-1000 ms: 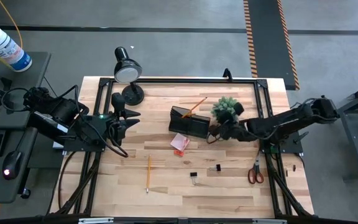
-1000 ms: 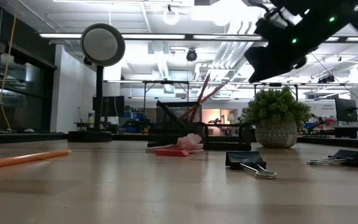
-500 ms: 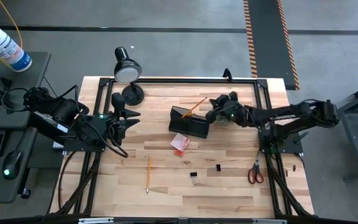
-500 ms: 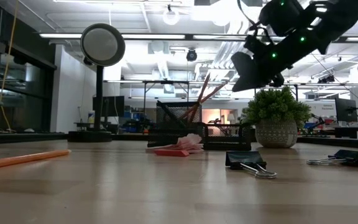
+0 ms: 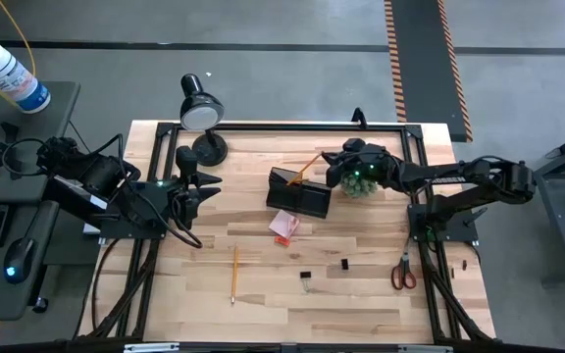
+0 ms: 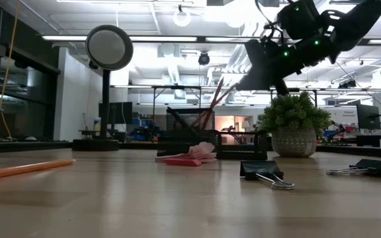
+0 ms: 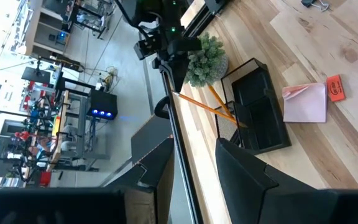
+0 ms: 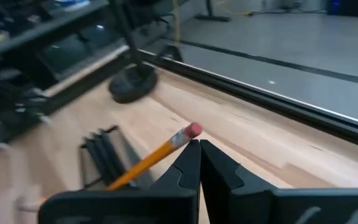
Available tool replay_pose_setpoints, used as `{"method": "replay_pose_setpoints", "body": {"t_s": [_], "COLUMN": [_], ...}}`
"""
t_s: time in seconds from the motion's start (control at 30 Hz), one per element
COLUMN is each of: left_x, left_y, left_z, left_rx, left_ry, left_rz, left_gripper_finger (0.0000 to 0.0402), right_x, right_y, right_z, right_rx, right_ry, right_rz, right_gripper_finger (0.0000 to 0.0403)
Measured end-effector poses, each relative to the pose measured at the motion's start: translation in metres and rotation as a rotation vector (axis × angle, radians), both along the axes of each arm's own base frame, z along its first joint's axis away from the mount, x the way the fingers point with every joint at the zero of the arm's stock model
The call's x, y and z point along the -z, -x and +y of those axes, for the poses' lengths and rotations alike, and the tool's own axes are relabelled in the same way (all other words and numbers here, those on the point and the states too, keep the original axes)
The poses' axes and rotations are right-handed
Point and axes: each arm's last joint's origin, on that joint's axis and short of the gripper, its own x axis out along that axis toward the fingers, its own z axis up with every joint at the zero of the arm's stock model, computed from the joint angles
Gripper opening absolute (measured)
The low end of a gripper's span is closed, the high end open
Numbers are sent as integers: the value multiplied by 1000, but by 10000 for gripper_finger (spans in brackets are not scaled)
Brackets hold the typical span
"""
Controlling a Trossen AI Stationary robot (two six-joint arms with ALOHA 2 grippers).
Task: Pick and place office supplies into organizer
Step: Put the right orange pencil into the black desk organizer
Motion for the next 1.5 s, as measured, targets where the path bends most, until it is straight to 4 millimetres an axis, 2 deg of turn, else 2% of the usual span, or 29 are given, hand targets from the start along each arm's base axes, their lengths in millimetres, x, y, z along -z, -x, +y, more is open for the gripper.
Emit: {"method": "replay_pose_setpoints", "body": {"t_s": [0.53, 0.83, 1.0, 1.13, 1.23, 1.33, 1.5], "left_x": [0, 0, 0, 0, 0, 0, 0], "left_y": [0, 0, 0, 0, 0, 0, 0], "left_z": [0, 0, 0, 0, 0, 0, 0], "left_rx": [0, 0, 0, -1, -1, 0, -1], "left_ry": [0, 0, 0, 0, 1, 1, 1], "left_rz": [0, 0, 0, 0, 0, 0, -2], "left_gripper_finger": [106, 106, 106, 106, 106, 106, 106], "right_x": [-8, -9, -12, -22, -23, -14, -8], "right_y": [-7, -7, -6, 3, 10, 14, 11], "right_z": [8, 10, 15, 17, 19, 19, 18], "right_rx": [-117, -81, -75, -15, -1, 47, 76], "right_ry": [-5, 41, 121, 149, 100, 12, -56], "right_rz": [-77, -57, -22, -12, 19, 79, 56], "right_gripper_finger": [0, 5, 43, 83, 108, 127, 150]}}
